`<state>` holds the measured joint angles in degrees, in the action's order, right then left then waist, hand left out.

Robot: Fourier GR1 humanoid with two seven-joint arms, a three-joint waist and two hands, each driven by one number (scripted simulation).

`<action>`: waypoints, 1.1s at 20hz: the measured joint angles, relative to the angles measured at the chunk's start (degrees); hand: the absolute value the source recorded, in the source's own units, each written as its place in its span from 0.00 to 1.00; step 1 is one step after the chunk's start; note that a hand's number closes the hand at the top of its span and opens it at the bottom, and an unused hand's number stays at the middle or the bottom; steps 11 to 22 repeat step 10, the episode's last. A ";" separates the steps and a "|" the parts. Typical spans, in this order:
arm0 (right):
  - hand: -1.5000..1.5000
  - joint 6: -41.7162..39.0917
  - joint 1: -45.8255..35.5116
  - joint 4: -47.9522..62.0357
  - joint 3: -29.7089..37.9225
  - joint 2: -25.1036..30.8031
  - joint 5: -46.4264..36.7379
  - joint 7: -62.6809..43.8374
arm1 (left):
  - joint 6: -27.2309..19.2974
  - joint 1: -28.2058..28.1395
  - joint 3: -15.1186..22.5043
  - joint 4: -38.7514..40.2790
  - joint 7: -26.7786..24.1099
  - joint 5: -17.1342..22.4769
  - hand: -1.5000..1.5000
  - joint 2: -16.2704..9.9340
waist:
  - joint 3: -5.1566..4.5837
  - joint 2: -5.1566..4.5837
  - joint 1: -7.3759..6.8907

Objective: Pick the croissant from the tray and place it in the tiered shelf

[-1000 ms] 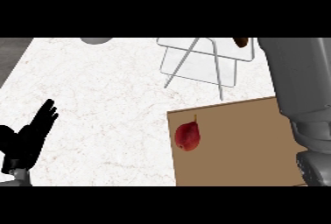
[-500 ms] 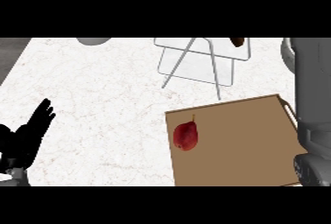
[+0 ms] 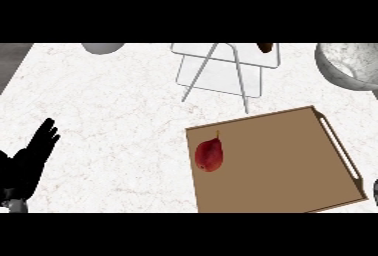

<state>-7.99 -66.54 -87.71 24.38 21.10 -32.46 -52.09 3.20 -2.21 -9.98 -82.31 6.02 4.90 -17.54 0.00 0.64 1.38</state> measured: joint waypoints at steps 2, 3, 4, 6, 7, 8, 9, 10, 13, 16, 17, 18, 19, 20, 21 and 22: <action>0.00 -3.31 1.50 -4.24 2.46 3.16 2.34 -2.66 | -0.10 -0.06 -0.33 -0.22 0.18 0.05 0.50 -0.10 | 0.02 0.10 0.35; 0.00 -5.38 2.01 -5.62 4.07 5.22 4.12 -3.52 | -0.03 -0.17 -0.52 -0.12 0.22 0.18 0.50 -0.17 | 0.03 0.18 0.63; 0.00 -7.26 2.59 -6.62 5.78 7.33 6.01 -3.85 | 0.02 -0.16 -0.80 0.14 0.05 0.20 0.50 -0.34 | 0.03 0.20 0.77; 0.00 -10.99 4.52 -8.64 8.94 10.96 9.83 -4.46 | 0.40 -0.63 -1.32 0.26 -0.18 0.64 0.50 -0.53 | 0.04 0.31 1.13; 0.00 -12.72 5.56 -9.40 11.02 12.82 12.10 -4.39 | 0.35 -0.68 -1.55 0.34 -0.23 0.74 0.50 -0.53 | 0.05 0.34 1.33; 0.00 -14.37 6.57 -10.03 13.03 14.60 14.49 -4.29 | 0.68 -0.80 -1.77 0.47 -0.30 0.94 0.50 -0.75 | 0.06 0.39 1.52; 0.00 -15.79 7.40 -10.77 14.78 16.21 16.73 -4.59 | 0.56 -0.89 -1.85 0.65 -0.33 0.96 0.50 -0.57 | 0.06 0.46 1.76; 0.00 -17.18 8.45 -11.01 17.10 18.02 19.15 -4.37 | 0.72 -1.55 -1.96 0.70 -0.93 0.94 0.50 -0.55 | 0.06 0.53 1.93; 0.00 -17.18 8.45 -11.01 17.10 18.02 19.15 -4.37 | 0.72 -1.55 -1.96 0.70 -0.93 0.94 0.50 -0.55 | 0.06 0.53 1.93; 0.00 -17.18 8.45 -11.01 17.10 18.02 19.15 -4.37 | 0.72 -1.55 -1.96 0.70 -0.93 0.94 0.50 -0.55 | 0.06 0.53 1.93; 0.00 -17.18 8.45 -11.01 17.10 18.02 19.15 -4.37 | 0.72 -1.55 -1.96 0.70 -0.93 0.94 0.50 -0.55 | 0.06 0.53 1.93; 0.00 -17.18 8.45 -11.01 17.10 18.02 19.15 -4.37 | 0.72 -1.55 -1.96 0.70 -0.93 0.94 0.50 -0.55 | 0.06 0.53 1.93; 0.00 -17.18 8.45 -11.01 17.10 18.02 19.15 -4.37 | 0.72 -1.55 -1.96 0.70 -0.93 0.94 0.50 -0.55 | 0.06 0.53 1.93; 0.00 -17.18 8.45 -11.01 17.10 18.02 19.15 -4.37 | 0.72 -1.55 -1.96 0.70 -0.93 0.94 0.50 -0.55 | 0.06 0.53 1.93; 0.00 -17.18 8.45 -11.01 17.10 18.02 19.15 -4.37 | 0.72 -1.55 -1.96 0.70 -0.93 0.94 0.50 -0.55 | 0.06 0.53 1.93; 0.00 -17.18 8.45 -11.01 17.10 18.02 19.15 -4.37 | 0.72 -1.55 -1.96 0.70 -0.93 0.94 0.50 -0.55 | 0.06 0.53 1.93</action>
